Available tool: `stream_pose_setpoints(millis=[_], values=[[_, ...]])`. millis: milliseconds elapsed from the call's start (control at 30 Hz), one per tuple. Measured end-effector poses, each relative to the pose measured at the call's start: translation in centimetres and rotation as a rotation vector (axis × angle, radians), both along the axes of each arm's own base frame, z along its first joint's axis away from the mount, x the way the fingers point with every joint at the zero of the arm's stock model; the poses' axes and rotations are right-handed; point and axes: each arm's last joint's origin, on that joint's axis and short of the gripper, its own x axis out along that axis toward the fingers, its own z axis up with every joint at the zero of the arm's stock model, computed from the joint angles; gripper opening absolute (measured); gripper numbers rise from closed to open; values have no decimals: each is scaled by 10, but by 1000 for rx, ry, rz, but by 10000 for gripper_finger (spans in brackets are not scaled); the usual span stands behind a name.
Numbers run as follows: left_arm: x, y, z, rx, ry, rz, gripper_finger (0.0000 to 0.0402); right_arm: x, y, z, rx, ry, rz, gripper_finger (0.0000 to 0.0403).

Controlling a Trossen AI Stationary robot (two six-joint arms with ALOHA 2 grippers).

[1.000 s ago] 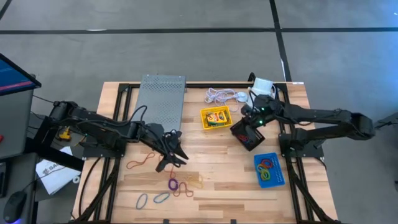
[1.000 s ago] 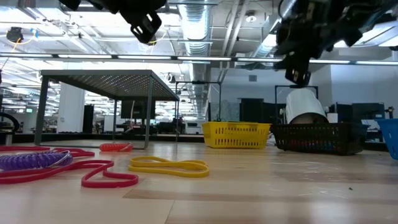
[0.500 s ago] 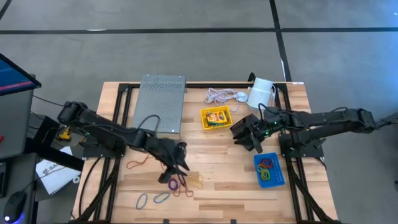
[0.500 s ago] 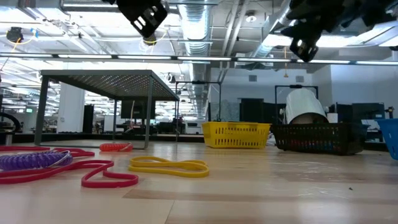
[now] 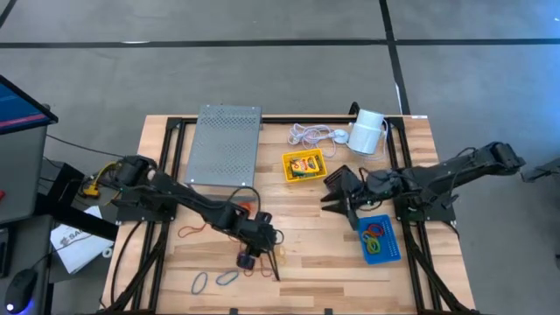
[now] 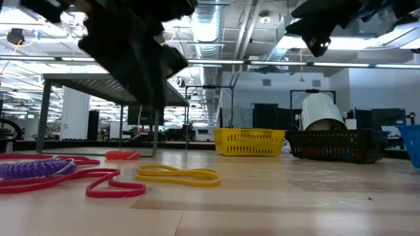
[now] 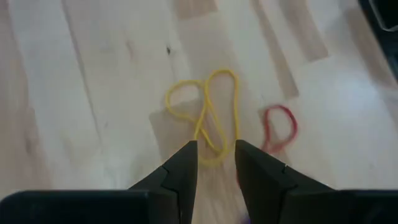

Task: Pick & Place Office Desk Supplies
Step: Put the yellow rubber band into the black bin

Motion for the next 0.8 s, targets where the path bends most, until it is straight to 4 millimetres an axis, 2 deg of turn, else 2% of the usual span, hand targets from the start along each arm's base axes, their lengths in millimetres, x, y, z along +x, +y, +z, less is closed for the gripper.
stream_pose_setpoints(millis=[133,367,633,800], values=[[3,-1,-14,69,32,4,104,7,7,-8,-34,19,10,127],[7,-2,-31,124,55,-9,104,13,2,-10,-61,9,-11,127],[9,-5,-31,120,20,-32,104,16,-4,-14,-71,26,-35,127],[10,-10,-41,131,34,-43,104,20,-5,-19,-77,55,-41,127]])
